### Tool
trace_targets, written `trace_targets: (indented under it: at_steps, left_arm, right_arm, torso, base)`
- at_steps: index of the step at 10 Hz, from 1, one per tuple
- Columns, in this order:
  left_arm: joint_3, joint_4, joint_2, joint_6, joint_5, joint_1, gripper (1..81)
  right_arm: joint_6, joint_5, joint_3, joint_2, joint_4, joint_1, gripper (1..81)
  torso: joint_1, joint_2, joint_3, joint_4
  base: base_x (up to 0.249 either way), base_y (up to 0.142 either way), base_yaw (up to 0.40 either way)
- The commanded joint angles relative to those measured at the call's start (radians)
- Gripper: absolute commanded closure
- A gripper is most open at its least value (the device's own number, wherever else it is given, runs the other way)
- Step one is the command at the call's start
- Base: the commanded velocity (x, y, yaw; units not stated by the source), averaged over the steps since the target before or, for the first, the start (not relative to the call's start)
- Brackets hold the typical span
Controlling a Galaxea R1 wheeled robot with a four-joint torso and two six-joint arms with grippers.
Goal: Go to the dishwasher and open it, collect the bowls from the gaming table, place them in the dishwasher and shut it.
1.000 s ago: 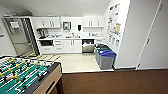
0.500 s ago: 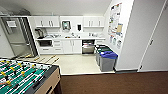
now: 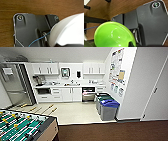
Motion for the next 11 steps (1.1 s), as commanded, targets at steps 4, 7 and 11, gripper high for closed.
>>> trace_targets:
  at_steps: [4,7,11]
  left_arm:
    - [0.007,-0.077,-0.01,-0.003,-0.004,-0.036,81.1]
    - [-0.071,-0.117,0.023,-0.003,-0.007,-0.036,81.1]
    - [-0.139,-0.125,0.056,-0.003,-0.01,-0.028,81.1]
  right_arm:
    - [-0.003,-0.022,0.011,-0.006,-0.017,0.039,81.1]
    - [-0.003,-0.025,0.011,-0.005,-0.022,0.04,81.1]
    - [-0.004,-0.028,0.011,-0.003,-0.022,0.04,81.1]
  torso:
    - [0.0,0.0,0.0,0.0]
    - [0.0,0.0,0.0,0.0]
    - [0.0,0.0,0.0,0.0]
  base:
    - [0.23,0.0,0.0]
    - [0.23,0.0,0.0]
    - [0.23,0.0,0.0]
